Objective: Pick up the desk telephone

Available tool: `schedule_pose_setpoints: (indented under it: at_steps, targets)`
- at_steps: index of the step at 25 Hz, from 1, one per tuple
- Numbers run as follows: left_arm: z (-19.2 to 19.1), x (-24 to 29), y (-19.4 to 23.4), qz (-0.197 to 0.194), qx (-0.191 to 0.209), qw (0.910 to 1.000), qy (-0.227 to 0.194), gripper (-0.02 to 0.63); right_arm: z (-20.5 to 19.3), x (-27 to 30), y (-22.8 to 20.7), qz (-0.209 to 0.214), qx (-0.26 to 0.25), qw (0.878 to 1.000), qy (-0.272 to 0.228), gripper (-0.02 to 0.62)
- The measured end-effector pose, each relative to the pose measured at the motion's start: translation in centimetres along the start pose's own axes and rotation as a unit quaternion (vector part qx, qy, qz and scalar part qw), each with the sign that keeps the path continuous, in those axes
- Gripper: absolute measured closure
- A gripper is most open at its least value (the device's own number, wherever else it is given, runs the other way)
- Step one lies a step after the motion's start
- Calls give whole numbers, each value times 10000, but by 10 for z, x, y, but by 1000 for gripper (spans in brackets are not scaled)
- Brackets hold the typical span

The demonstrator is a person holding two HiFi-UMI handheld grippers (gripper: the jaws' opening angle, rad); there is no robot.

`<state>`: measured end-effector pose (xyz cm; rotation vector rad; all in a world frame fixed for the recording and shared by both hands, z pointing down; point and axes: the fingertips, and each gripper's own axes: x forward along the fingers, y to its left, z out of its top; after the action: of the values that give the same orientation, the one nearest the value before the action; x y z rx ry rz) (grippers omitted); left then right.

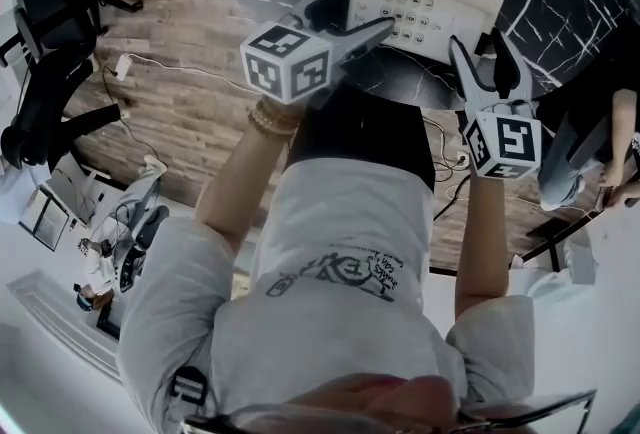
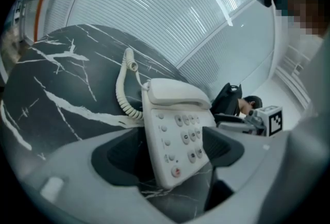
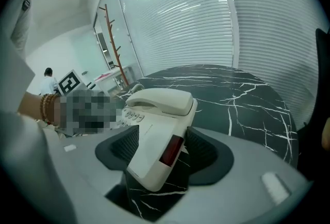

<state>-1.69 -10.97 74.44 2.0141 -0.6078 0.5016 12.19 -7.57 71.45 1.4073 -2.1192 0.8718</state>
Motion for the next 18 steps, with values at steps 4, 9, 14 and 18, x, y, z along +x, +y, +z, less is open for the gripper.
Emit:
schedule_pose_setpoints:
  at_steps: [4, 9, 14, 18]
  targets:
    - [-3, 8, 2, -76, -168, 9998, 19, 218, -9, 6, -4, 45, 174, 9998, 64, 295]
    - [-2, 12, 4, -67, -206, 9998, -27, 244, -14, 9, -7, 102, 487, 9987, 89, 288]
    - [-3, 17, 3, -144, -354, 9993, -38, 306, -16, 10, -4, 309, 793, 9964, -3, 322]
    - [-3, 16, 5, -180, -547, 9983, -69, 348, -16, 9, -3, 312, 850, 9959, -50, 331]
